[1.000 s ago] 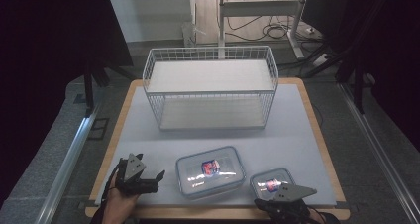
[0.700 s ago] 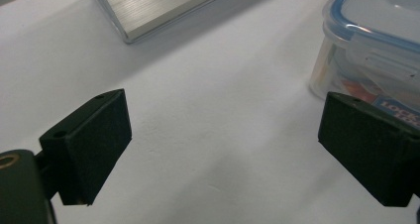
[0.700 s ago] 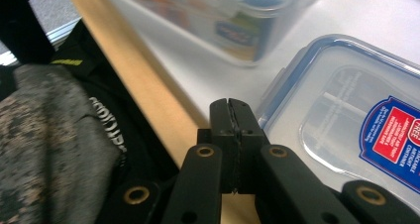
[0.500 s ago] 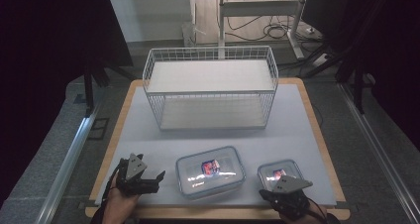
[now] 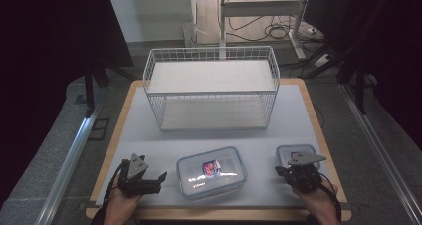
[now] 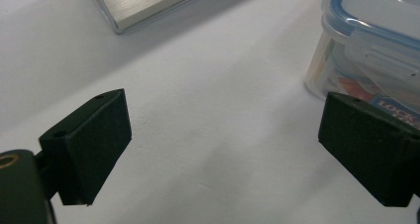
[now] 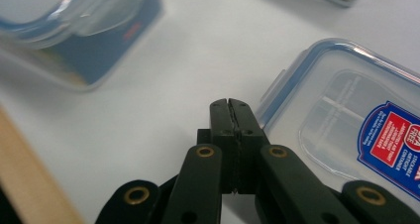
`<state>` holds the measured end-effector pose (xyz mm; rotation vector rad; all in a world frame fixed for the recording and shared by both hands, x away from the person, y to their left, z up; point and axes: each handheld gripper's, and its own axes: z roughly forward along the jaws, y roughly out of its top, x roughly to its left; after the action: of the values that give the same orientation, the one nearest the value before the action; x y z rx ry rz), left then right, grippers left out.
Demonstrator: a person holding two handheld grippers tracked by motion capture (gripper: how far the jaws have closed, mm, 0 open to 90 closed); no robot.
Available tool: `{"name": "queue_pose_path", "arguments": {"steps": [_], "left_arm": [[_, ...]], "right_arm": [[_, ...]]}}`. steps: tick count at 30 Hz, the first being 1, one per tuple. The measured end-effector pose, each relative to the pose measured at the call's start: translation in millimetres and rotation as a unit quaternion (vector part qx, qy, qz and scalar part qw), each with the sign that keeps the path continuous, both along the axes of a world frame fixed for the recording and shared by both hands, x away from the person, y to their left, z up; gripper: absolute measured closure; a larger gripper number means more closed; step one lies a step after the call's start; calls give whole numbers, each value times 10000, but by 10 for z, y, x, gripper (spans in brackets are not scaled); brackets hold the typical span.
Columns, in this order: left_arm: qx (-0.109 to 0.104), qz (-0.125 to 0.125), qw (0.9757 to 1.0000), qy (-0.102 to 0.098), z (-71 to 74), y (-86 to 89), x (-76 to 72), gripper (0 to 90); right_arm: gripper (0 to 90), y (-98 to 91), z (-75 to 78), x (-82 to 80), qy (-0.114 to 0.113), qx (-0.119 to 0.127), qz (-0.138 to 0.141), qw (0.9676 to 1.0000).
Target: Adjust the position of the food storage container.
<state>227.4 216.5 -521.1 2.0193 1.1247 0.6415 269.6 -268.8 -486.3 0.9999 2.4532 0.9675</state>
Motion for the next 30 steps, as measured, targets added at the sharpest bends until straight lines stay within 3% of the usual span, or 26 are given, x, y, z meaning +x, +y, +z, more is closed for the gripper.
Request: {"name": "queue_pose_path", "arguments": {"steps": [4, 8, 11, 12, 13, 14, 15, 16, 18, 21, 25, 30], "left_arm": [[1, 14, 10000, 70, 4, -8, -6, 41], [-184, -218, 9996, 87, 46, -14, -40, 45], [-244, -503, 9983, 183, 83, -50, -87, 249], [-235, -546, 9980, 217, 86, -66, -98, 249], [-224, -635, 9972, 315, 92, -95, -113, 392], [-224, -704, 9966, 375, 94, -112, -119, 392], [-205, -752, 9960, 430, 99, -141, -130, 524], [-233, -764, 9955, 510, 101, -165, -138, 524], [-333, -861, 9935, 667, 93, -205, -167, 664], [-323, -976, 9912, 831, 64, -284, -211, 821], [-371, -1109, 9874, 1064, 27, -440, -198, 847], [-351, -899, 9899, 1041, 75, -487, -169, 867]], "right_arm": [[899, -16, 4, 19, -37, 27, -103, 9999], [899, 20, 34, -29, -91, 152, -30, 9998], [899, 119, 41, -80, -53, 300, 154, 9994], [899, 119, 41, -80, -53, 300, 154, 9994], [899, 187, 32, -103, -22, 334, 281, 9990], [899, 187, 32, -103, -22, 334, 281, 9990], [898, 253, 25, -123, -11, 349, 392, 9986], [898, 253, 25, -123, -11, 349, 392, 9986], [899, 309, 17, -134, 29, 381, 481, 9981], [898, 406, -21, -123, 143, 423, 577, 9973], [898, 531, -55, -100, 226, 400, 590, 9972], [898, 646, -86, -93, 313, 340, 670, 9967]]}}
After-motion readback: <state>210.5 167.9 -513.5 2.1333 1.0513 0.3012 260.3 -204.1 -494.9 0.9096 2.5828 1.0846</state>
